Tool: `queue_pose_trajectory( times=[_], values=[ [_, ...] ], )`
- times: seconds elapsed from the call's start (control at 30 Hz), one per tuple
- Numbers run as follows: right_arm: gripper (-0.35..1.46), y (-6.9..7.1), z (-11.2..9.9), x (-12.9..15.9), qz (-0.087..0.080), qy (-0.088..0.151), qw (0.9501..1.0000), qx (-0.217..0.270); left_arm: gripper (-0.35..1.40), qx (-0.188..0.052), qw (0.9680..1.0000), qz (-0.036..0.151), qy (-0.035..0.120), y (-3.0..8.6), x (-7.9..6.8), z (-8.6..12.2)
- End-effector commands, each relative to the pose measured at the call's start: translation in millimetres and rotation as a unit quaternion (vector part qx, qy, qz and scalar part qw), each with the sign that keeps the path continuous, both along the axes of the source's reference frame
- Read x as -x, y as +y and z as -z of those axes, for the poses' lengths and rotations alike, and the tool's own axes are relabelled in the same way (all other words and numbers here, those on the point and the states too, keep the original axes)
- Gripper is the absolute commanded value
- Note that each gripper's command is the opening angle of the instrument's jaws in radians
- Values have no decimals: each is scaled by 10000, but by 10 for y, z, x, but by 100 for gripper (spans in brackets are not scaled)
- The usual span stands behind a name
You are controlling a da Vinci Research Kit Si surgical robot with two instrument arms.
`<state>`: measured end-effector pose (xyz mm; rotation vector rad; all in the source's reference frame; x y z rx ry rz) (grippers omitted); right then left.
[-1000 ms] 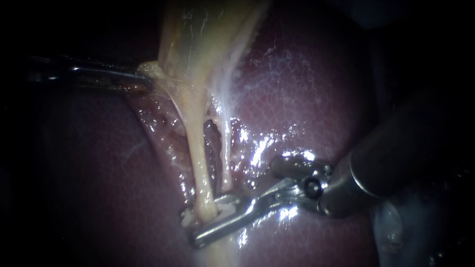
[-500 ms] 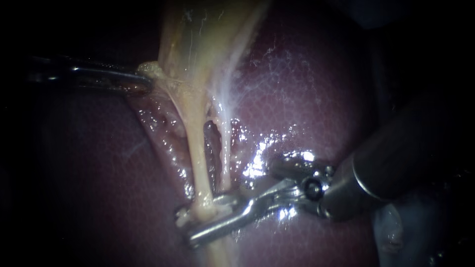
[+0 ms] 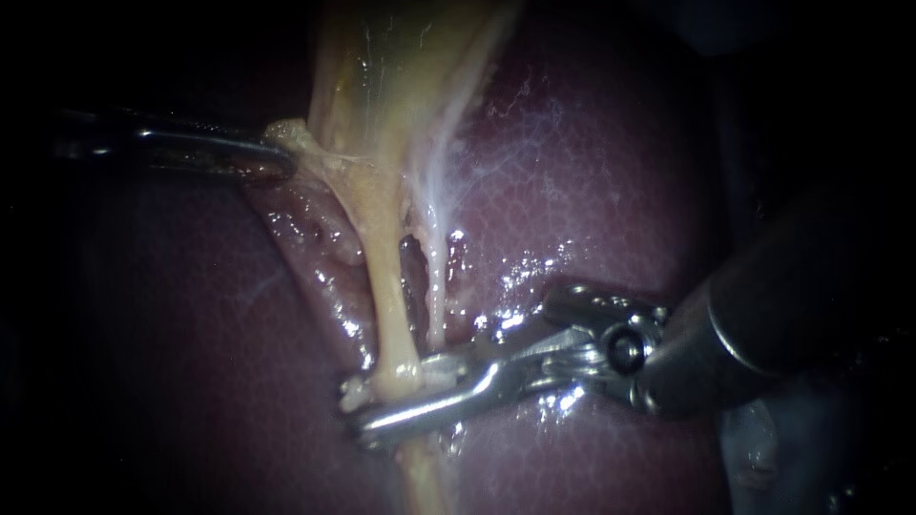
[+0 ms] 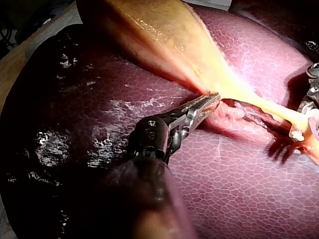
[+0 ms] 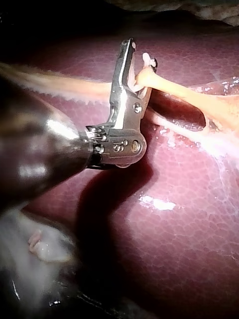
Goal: Clipping first clip left tube
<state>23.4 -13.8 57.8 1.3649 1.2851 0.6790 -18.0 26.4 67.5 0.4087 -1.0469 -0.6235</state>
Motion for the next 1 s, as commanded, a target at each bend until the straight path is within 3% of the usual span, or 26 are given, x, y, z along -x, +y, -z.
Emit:
queue_pose_trajectory(
  times=[0.03, 0.23, 0.4, 0.67, 1.0],
  values=[
    [28, -1, 1, -1, 5, 7, 10000, -2, -35, -1, 10000, -2, -2, 0, 0, 0],
    [26, -2, 1, -2, -5, 31, 10000, 28, -35, -1, 10000, -3, -2, 0, 0, 0],
    [19, -8, -8, -3, 176, 254, 9993, 224, -35, -1, 10000, -2, -2, 0, 0, 0],
    [2, -13, -16, -6, 172, 310, 9989, 292, -35, -1, 10000, -4, -3, 0, 0, 0],
    [-35, -11, -20, -6, 140, 283, 9991, 294, -35, -1, 10000, -4, -3, 0, 0, 0]
  ],
)
